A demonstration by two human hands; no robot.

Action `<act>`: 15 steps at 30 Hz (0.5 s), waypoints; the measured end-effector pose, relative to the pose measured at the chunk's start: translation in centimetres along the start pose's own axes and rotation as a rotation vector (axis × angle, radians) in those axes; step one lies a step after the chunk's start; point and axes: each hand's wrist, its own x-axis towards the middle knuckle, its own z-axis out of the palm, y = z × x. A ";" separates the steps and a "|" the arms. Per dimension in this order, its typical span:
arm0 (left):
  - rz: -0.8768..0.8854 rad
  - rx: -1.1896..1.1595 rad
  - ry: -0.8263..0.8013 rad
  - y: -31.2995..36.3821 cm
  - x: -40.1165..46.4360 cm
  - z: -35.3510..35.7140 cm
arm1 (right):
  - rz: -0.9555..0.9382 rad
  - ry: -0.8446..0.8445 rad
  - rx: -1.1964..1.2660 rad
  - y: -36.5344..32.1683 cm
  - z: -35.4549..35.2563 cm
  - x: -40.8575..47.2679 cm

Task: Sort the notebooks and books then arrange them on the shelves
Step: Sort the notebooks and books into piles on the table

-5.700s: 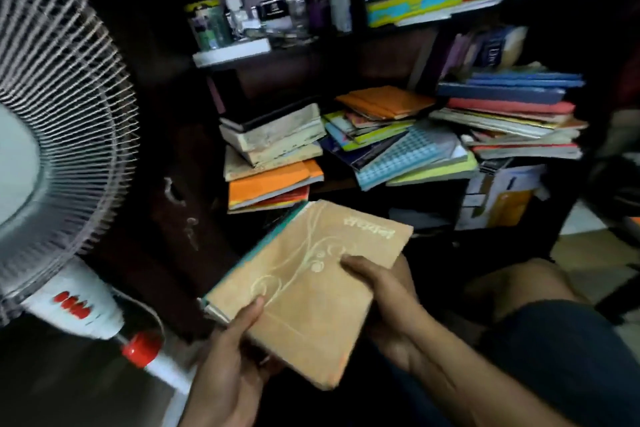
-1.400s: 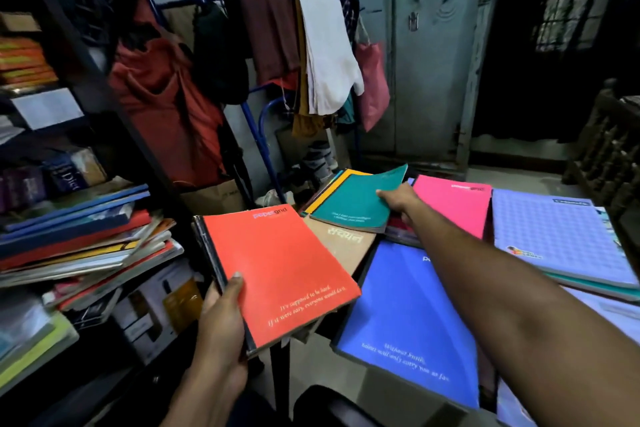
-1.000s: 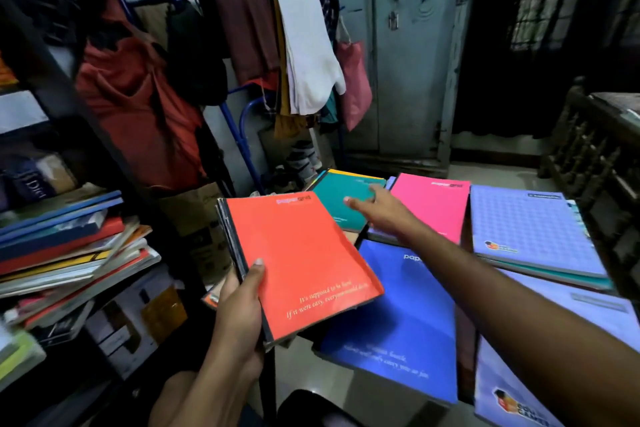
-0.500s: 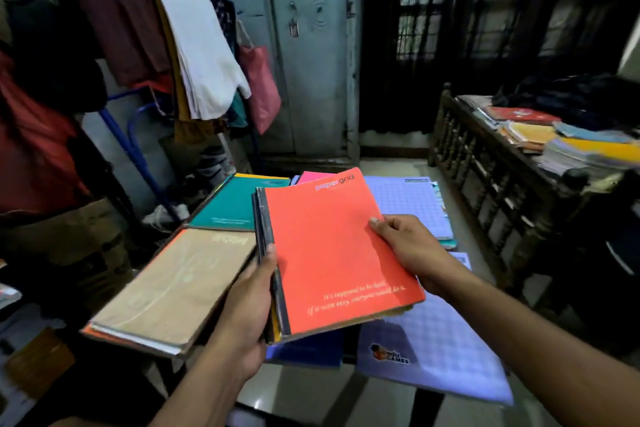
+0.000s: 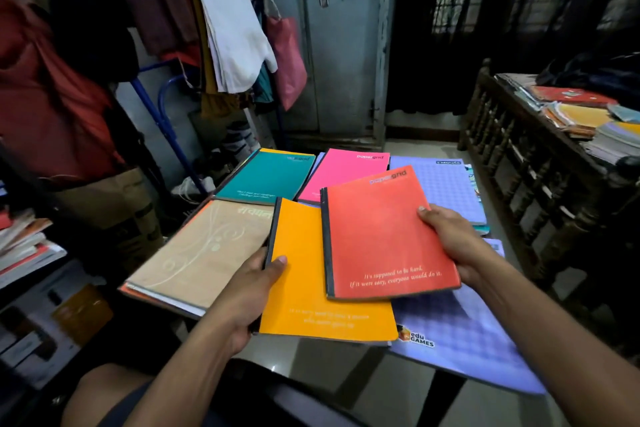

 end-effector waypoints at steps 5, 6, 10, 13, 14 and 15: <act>0.054 0.001 0.014 -0.2 0.2 0.2 | -0.039 -0.089 0.148 0.4 0.1 0.2; 0.060 0.004 0.022 -0.2 0.2 0.1 | -0.077 -0.117 0.122 0.1 0.1 0.3; 0.064 -0.003 0.058 -0.3 0.3 -0.2 | -0.150 -0.178 -0.055 -0.6 0.4 0.5; 0.085 -0.010 0.063 -0.4 0.1 -0.6 | -0.169 -0.126 -0.123 -0.8 0.3 1.0; 0.101 -0.010 0.061 -0.5 0.0 -0.8 | -0.207 -0.109 -0.161 -0.8 0.2 1.3; 0.119 -0.009 0.062 -0.6 0.0 -1.0 | -0.248 -0.099 -0.186 -0.9 0.1 1.6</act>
